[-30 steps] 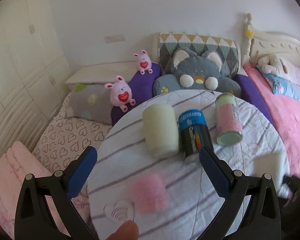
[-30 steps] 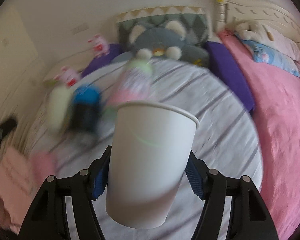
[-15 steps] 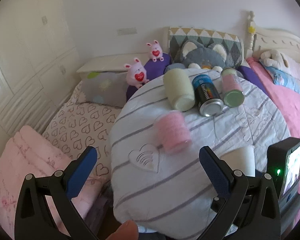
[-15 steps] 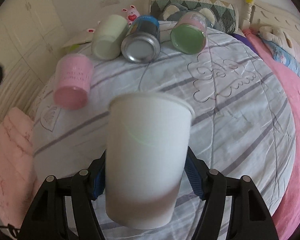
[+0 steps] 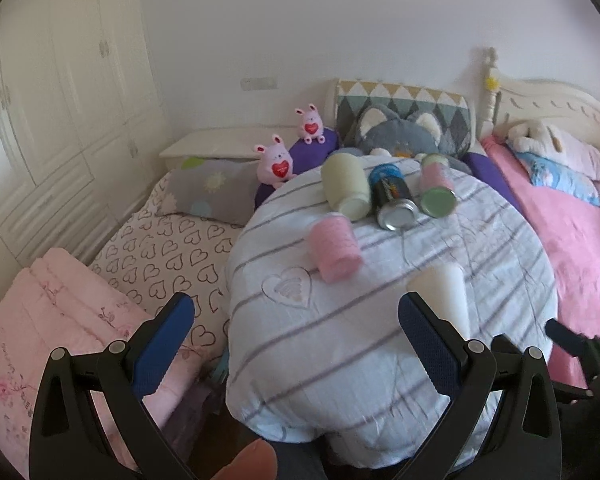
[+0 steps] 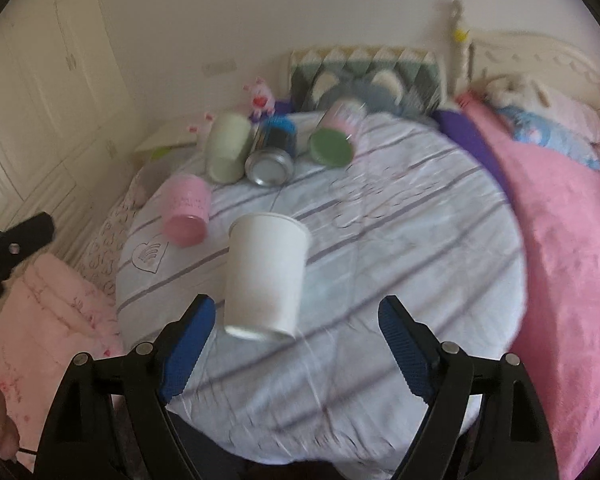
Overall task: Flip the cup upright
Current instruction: 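Lift the white cup with the right gripper and set it down nearer, then open the right gripper and withdraw it from the white cup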
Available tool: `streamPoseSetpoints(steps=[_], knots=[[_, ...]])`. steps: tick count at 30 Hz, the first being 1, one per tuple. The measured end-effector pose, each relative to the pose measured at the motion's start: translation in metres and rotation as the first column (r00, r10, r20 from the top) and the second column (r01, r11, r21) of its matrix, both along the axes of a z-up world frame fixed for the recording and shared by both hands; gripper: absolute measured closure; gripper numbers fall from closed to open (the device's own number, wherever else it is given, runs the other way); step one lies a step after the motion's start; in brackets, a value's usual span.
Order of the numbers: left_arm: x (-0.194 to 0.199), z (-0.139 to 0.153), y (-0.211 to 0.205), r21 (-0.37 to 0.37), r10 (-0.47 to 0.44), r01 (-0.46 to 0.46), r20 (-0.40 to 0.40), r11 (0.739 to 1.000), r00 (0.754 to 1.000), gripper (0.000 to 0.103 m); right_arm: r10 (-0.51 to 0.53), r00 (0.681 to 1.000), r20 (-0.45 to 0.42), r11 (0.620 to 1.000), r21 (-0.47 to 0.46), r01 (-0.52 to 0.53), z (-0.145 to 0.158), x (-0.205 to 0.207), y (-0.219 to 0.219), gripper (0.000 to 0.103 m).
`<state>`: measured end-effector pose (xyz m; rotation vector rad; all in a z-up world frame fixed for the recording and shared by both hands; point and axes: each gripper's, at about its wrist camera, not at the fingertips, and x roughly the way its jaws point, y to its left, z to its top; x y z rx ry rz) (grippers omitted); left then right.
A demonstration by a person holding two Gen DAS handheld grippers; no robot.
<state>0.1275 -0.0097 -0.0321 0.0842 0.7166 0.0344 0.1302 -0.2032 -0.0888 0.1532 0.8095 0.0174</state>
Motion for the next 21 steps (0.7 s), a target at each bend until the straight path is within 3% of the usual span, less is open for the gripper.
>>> streamPoseSetpoints(steps=[12, 21], knots=[[-0.078, 0.002, -0.011, 0.013, -0.049, 0.049, 0.044, 0.999, 0.998, 0.000, -0.063, 0.991, 0.121, 0.997, -0.031, 0.067, 0.024, -0.080, -0.004, 0.018], [-0.094, 0.002, -0.011, 0.008, -0.053, 0.053, 0.045, 0.999, 0.998, 0.000, -0.073, 0.984, 0.164, 0.996, -0.031, 0.080, 0.035, -0.100, -0.007, 0.018]])
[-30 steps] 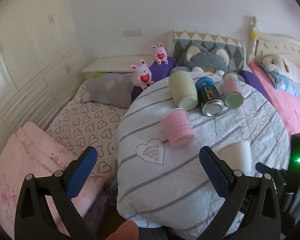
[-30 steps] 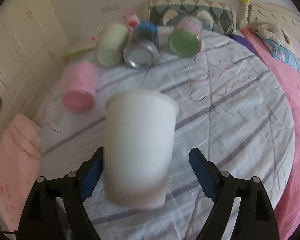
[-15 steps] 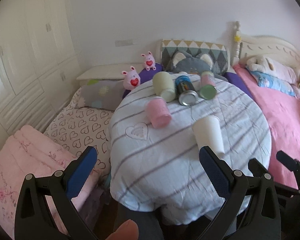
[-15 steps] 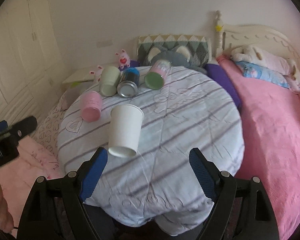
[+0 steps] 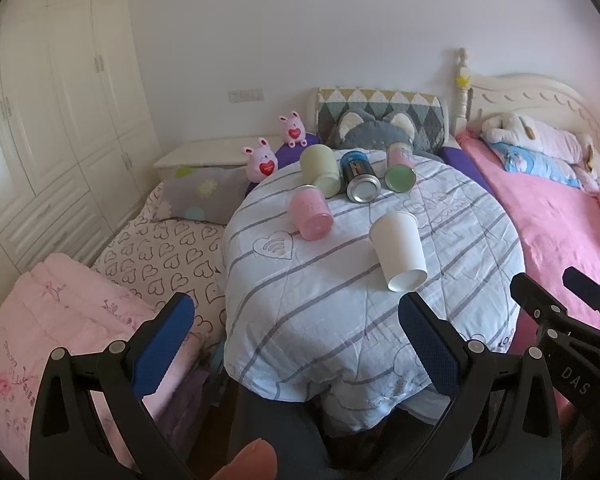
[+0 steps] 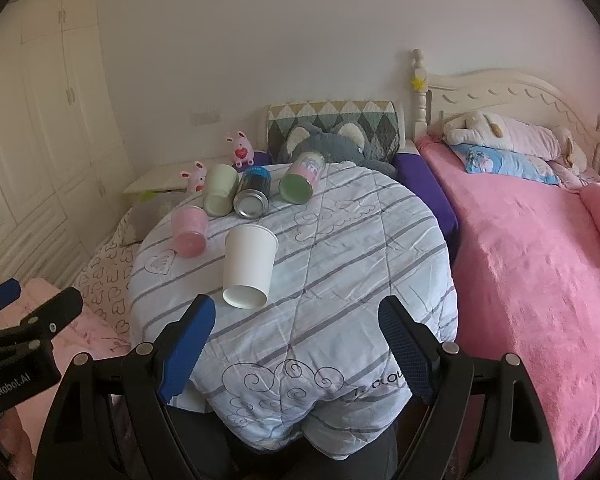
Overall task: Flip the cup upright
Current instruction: 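Open the right gripper and withdraw it from the white cup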
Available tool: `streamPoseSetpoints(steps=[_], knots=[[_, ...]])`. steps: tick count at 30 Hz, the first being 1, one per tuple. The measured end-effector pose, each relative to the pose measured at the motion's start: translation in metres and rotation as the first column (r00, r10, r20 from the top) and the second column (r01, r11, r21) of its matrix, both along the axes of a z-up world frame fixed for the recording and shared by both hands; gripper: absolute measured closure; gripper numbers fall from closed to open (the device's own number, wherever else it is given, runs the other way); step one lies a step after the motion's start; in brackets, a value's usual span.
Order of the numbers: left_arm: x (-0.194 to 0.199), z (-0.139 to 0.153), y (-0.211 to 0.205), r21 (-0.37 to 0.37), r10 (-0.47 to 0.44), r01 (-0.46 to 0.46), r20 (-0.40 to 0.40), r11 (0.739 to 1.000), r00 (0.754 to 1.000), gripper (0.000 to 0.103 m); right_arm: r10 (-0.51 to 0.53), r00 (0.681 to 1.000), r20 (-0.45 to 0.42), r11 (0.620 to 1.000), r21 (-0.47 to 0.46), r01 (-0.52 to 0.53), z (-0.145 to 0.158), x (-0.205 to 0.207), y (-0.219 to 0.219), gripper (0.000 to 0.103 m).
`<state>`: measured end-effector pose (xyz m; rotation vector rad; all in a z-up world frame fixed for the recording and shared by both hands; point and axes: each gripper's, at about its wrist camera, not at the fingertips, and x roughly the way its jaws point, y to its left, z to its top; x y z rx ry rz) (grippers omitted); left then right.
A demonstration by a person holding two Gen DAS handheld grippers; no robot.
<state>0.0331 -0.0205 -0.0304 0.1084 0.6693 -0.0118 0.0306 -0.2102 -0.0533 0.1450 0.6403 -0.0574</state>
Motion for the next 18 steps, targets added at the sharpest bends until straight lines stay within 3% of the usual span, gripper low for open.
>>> streamPoseSetpoints(steps=[18], knots=[[-0.0041, 0.0007, -0.0079, 0.001, -0.010, 0.010, -0.007, 1.000, 1.000, 0.000, -0.007, 1.000, -0.003, 1.000, 0.006, 0.007, -0.0006, -0.0026, -0.0036, 0.018]])
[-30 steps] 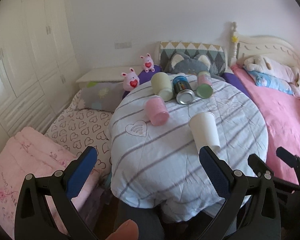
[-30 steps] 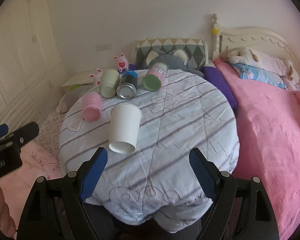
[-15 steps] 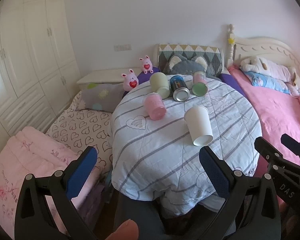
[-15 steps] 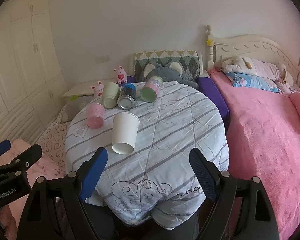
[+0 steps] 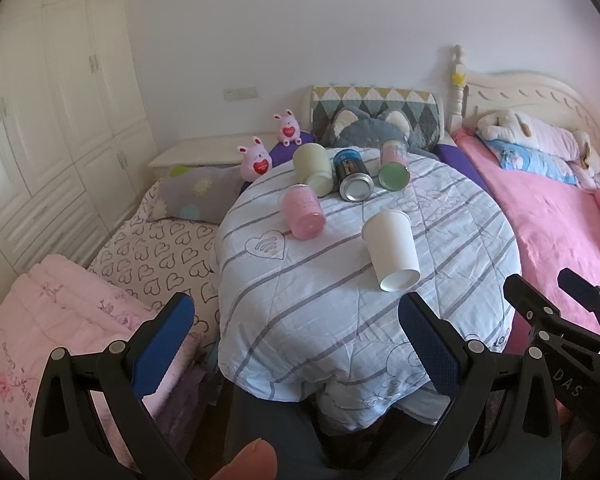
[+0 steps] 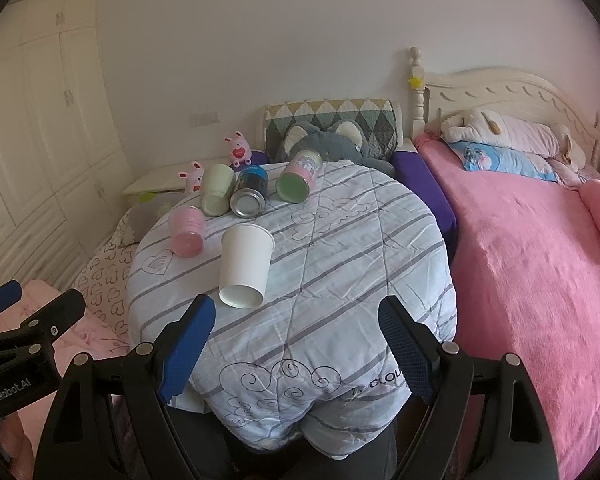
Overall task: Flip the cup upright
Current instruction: 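Open the right gripper and withdraw it from the white cup, then reach the left gripper to the white cup and close on it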
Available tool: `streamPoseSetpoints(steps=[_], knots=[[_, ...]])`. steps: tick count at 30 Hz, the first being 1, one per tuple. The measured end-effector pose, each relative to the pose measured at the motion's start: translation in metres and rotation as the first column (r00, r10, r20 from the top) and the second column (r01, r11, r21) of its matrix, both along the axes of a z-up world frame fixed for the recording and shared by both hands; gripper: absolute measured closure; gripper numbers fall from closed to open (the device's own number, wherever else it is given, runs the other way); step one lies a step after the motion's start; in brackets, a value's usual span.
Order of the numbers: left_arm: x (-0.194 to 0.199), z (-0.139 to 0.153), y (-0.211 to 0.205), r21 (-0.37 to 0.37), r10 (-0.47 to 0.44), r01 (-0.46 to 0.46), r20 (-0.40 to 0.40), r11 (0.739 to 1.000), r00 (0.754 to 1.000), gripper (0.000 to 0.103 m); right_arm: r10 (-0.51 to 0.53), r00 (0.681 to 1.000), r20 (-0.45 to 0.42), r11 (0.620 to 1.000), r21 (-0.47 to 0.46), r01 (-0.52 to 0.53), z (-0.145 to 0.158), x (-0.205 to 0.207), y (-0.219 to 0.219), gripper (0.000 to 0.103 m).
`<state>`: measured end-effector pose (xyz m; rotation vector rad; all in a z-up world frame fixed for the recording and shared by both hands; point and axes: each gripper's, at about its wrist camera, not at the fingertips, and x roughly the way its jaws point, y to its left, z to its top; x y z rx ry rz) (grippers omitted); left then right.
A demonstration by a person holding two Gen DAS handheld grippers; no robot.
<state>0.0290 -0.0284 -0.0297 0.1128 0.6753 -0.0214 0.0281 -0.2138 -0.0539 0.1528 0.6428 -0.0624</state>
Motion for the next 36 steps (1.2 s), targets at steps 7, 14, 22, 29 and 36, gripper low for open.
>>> streamPoseSetpoints(steps=[7, 14, 22, 29, 36], knots=[[0.001, 0.001, -0.002, 0.004, -0.002, 0.002, -0.002, 1.000, 1.000, 0.000, -0.001, 1.000, -0.001, 1.000, 0.003, 0.001, -0.001, 0.000, -0.002, 0.018], [0.002, 0.002, -0.004, 0.004, -0.006, 0.006, -0.005, 1.000, 1.000, 0.000, -0.008, 1.000, -0.003, 1.000, 0.007, 0.008, -0.002, 0.001, -0.005, 0.018], [0.021, -0.002, -0.019, -0.002, -0.053, 0.053, -0.047, 0.999, 0.998, 0.000, -0.037, 0.999, -0.011, 0.999, 0.003, 0.037, -0.005, 0.007, -0.017, 0.018], [0.062, -0.019, -0.057, -0.005, -0.109, 0.109, -0.121, 0.994, 0.987, 0.000, -0.073, 0.996, -0.042, 0.997, 0.017, 0.074, -0.017, 0.024, -0.040, 0.018], [0.111, -0.045, -0.093, -0.019, -0.124, 0.123, -0.209, 0.992, 0.970, 0.000, -0.092, 0.991, -0.099, 0.994, 0.042, 0.096, -0.039, 0.056, -0.070, 0.018]])
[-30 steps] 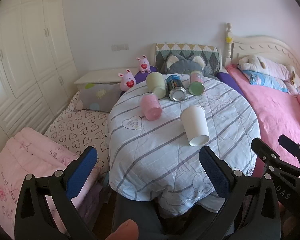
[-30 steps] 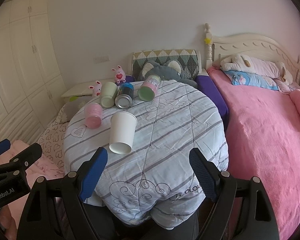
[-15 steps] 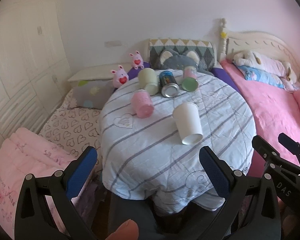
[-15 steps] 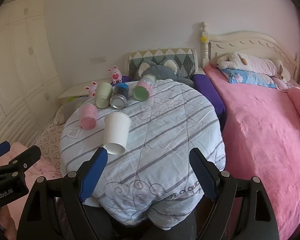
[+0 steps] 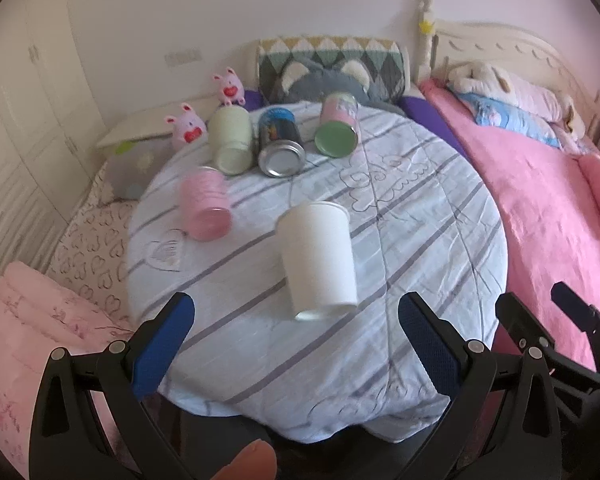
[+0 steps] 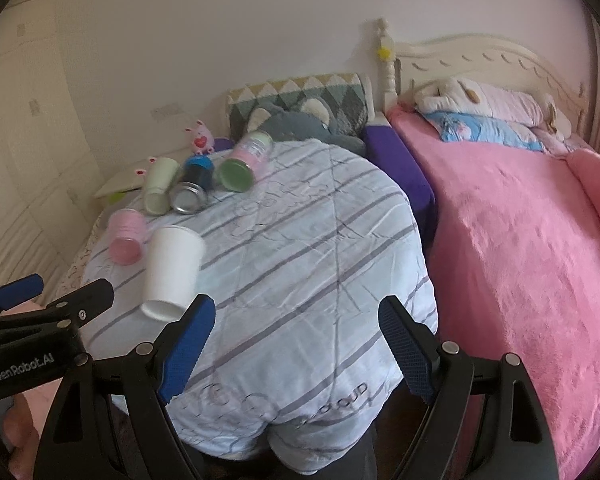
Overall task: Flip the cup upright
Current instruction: 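Reach the left gripper to the white cup and close on it, then lift the white cup off the bed with the left gripper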
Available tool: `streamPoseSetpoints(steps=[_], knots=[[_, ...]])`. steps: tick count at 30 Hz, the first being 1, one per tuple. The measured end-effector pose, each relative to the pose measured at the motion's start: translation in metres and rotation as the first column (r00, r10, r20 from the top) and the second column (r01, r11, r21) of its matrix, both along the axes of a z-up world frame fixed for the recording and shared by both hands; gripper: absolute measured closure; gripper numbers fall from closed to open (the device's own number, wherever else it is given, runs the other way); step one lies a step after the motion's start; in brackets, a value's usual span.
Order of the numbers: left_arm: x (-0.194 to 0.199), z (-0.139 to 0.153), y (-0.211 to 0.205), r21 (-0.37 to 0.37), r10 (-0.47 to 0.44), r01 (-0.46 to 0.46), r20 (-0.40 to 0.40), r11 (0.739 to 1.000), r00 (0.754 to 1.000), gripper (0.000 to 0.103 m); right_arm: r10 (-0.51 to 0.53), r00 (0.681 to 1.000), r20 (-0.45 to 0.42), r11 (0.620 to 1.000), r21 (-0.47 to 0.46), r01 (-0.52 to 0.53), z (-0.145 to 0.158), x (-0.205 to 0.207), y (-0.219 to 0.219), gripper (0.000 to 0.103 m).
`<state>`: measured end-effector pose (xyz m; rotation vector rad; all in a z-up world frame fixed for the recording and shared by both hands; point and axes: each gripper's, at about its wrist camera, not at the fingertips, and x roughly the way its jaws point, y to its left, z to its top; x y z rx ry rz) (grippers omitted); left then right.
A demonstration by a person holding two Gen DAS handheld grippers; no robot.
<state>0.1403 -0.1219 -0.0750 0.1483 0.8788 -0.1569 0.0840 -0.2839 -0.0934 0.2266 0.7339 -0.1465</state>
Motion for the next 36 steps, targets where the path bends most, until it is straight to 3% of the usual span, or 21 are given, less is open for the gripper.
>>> streamPoseSetpoints(steps=[15, 27, 30, 32, 34, 36], knots=[[0.080, -0.062, -0.023, -0.041, 0.058, -0.068, -0.213, 0.997, 0.975, 0.000, -0.080, 0.991, -0.103, 0.993, 0.074, 0.087, -0.049, 0.054, -0.064, 0.018], [0.103, -0.076, -0.014, -0.059, 0.096, -0.114, -0.249, 0.992, 0.964, 0.000, -0.074, 0.987, -0.141, 0.992, 0.094, 0.088, -0.065, 0.069, -0.071, 0.018], [0.105, -0.077, -0.016, -0.038, 0.087, -0.100, -0.245, 0.994, 0.966, 0.010, -0.066, 0.987, -0.143, 0.992, 0.095, 0.080, -0.066, 0.071, -0.069, 0.018], [0.108, -0.080, -0.015, -0.038, 0.085, -0.098, -0.255, 0.994, 0.963, 0.028, -0.062, 0.988, -0.145, 0.992, 0.098, 0.077, -0.066, 0.073, -0.068, 0.018], [0.111, -0.083, -0.014, -0.048, 0.080, -0.096, -0.268, 0.994, 0.960, 0.035, -0.061, 0.988, -0.145, 0.992, 0.098, 0.076, -0.066, 0.074, -0.068, 0.018], [0.112, -0.083, -0.013, -0.052, 0.078, -0.095, -0.265, 0.994, 0.961, 0.036, -0.061, 0.987, -0.146, 0.992, 0.098, 0.076, -0.066, 0.074, -0.068, 0.018]])
